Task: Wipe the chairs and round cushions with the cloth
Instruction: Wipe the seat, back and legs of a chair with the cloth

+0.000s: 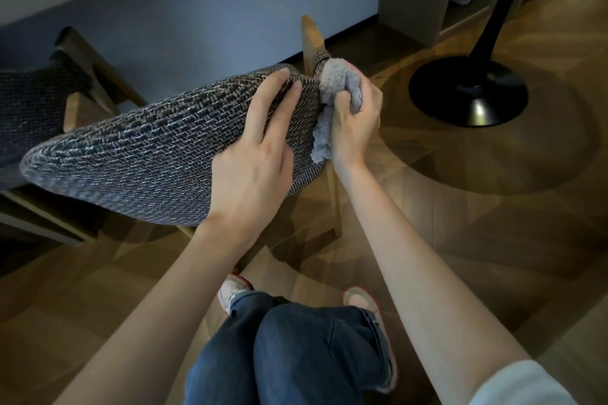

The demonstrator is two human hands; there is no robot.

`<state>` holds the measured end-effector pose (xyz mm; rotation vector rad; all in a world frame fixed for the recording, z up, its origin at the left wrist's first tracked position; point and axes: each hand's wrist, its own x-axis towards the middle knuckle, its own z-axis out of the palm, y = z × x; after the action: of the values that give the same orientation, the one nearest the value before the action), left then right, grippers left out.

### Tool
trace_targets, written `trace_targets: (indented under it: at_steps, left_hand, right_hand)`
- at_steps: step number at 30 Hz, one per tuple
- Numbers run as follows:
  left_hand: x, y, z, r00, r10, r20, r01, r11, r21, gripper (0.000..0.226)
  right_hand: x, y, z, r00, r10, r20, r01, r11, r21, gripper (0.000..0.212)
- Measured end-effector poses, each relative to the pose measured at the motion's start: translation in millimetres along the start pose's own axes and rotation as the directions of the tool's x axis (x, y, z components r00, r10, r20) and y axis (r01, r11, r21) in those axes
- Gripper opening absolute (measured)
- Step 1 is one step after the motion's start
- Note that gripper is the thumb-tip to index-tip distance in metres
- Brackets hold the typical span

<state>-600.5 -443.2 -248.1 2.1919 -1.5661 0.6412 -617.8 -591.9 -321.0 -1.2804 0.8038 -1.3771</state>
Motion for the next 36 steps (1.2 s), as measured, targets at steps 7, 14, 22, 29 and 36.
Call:
trace_targets:
  at_steps: [7,14,22,29,36]
  left_hand:
    - [-1,-4,0,1.0,0.015,0.011,-0.016,1.0,0.016,0.053]
    - [-2,-1,2,1.0,-0.006,-0.007,0.006,1.0,0.02,0.053]
    - [-2,-1,3,1.0,-0.006,-0.007,0.006,1.0,0.004,0.053]
    - [-2,-1,3,1.0,-0.013,-0.004,0.013,1.0,-0.002,0.053]
    - [-3,2,-2,0.999,-0.02,0.028,0.021,0.999,-0.038,0.055]
  right_hand:
    - [5,61,0,0.926,0.377,-0.01,-0.374,0.916,-0.147,0.016]
    - [14,31,-1,0.975,0.223,-0.003,-0.222,0.972,-0.077,0.021]
    - [30,12,10,0.988,-0.125,0.092,0.143,0.967,-0.213,0.046]
    - [44,30,14,0.996,0.073,0.056,-0.061,0.98,-0.189,0.037]
    - [53,24,1,0.894,0.429,0.126,-0.377,0.875,-0.305,0.023]
